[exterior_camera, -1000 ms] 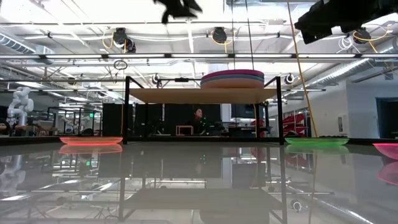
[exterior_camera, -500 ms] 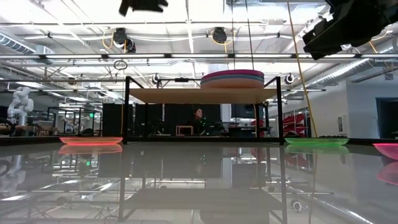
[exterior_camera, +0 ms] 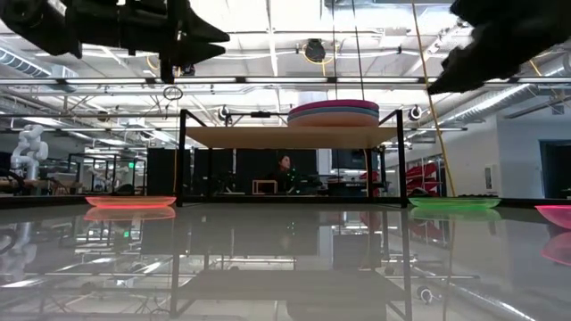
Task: Place and stack plates onto a shelf
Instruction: Put the right small pink plate on the shelf
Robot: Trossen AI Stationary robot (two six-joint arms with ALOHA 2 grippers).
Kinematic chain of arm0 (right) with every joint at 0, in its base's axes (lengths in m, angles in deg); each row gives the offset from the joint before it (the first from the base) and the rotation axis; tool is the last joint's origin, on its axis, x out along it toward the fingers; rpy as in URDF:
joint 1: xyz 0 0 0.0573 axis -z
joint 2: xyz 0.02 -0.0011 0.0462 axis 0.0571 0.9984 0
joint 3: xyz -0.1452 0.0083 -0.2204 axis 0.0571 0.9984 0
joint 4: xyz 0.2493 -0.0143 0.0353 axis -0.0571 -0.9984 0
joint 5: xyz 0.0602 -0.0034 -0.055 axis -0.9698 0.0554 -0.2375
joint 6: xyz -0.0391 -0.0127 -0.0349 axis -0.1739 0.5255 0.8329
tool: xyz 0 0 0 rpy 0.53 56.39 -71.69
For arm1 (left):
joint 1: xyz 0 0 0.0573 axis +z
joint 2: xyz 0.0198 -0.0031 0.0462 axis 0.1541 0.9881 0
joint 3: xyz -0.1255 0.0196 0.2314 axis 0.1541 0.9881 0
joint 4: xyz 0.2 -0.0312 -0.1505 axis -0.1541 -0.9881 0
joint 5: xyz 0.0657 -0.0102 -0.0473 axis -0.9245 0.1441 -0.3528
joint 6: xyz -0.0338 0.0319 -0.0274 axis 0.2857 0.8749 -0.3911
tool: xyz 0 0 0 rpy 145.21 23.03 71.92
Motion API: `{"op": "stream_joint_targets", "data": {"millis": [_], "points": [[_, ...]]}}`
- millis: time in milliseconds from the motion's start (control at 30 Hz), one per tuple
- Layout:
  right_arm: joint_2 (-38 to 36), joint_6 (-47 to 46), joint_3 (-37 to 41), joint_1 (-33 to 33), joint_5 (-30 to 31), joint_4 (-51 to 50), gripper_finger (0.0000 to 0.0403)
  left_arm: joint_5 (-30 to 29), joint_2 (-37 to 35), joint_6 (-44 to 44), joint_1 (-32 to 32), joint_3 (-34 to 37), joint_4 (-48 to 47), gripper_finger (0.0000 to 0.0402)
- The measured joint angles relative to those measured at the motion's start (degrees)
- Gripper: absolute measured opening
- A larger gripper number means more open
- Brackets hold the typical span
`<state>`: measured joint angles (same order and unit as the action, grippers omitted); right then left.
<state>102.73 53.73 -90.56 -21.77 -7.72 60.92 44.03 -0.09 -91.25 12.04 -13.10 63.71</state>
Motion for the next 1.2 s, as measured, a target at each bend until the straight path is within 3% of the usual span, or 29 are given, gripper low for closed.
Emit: {"op": "stream_joint_targets", "data": {"millis": [67, 167, 333, 467, 533, 700, 767, 1200], "points": [[-0.03, -3.76, 0.00, 1.47, 10.39, -0.74, 0.0093, 0.00, 0.02, 0.65, -0.06, 0.34, -0.03, 0.0138], [0.07, -3.88, -0.48, 6.39, 8.62, -6.30, 0.0093, -0.37, 0.11, 2.08, -0.04, 0.36, -0.03, 0.0138], [2.90, -10.57, -1.03, 17.96, -5.76, -18.46, 0.0093, -1.28, 0.73, 3.21, 0.19, 0.36, 0.19, 0.0138], [6.59, -10.33, -1.03, 24.19, -14.60, -23.63, 0.0093, -2.62, 0.74, 2.78, 0.53, 0.29, 0.01, 0.0138], [8.45, -8.20, -1.03, 25.69, -21.73, -23.46, 0.0093, -2.46, 0.72, 2.94, 0.43, 0.27, 0.06, 0.0138], [12.59, -5.97, -1.09, 25.75, -48.25, -20.15, 0.0093, -2.51, 0.72, 3.18, 0.48, 0.27, -0.06, 0.0138], [14.02, -7.07, -1.11, 24.23, -53.12, -19.08, 0.0093, -2.51, 0.74, 3.28, 0.46, 0.27, -0.20, 0.0138], [22.72, -11.81, -1.11, 8.84, -48.47, -5.01, 0.0093, -2.50, 0.74, 1.88, 0.47, 0.25, -1.74, 0.0138]]}}
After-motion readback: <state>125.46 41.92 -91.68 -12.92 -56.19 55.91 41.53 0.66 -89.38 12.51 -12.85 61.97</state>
